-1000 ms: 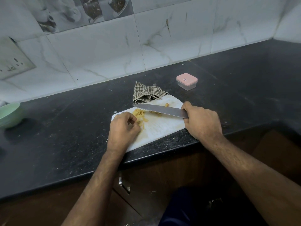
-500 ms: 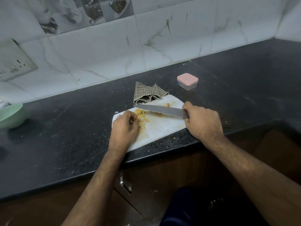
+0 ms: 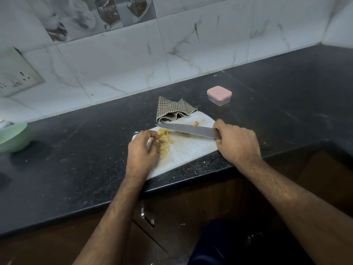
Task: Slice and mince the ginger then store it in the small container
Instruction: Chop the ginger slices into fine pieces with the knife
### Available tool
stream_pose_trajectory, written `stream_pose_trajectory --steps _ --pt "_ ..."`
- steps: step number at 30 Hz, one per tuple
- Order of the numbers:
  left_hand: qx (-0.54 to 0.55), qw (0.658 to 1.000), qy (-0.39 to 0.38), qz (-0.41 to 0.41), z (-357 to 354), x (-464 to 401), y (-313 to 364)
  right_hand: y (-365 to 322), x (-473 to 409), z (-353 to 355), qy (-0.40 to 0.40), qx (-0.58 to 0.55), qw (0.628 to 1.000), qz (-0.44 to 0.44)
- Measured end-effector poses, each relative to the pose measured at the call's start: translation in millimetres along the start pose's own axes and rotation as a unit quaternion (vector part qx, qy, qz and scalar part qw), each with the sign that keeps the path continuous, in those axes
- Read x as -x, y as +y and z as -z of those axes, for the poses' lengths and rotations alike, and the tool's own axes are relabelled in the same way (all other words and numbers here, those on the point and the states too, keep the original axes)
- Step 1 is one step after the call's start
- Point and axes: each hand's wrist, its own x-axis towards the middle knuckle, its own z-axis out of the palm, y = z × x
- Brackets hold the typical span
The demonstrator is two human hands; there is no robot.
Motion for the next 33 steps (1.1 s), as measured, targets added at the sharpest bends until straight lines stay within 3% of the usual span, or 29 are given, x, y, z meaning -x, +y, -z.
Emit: stream_pose_trajectory --steps 7,11,22,33 --pt "-0.024 0.996 0.008 0.085 5 -2 -5 -2 1 1 0.003 0.0 1.0 0.001" --pt "-0.091 0.989 -0.016 0.111 11 1 -7 -2 0 2 0.002 -0.003 1.0 0.004" --pt "-0.134 0.988 -0.046 0.057 7 4 -8 0 0 -1 0.006 0.001 1.0 0.004" --pt "-0.055 0.996 -0.036 0.065 8 -1 -9 -1 1 -1 0.003 0.008 1.0 0.003"
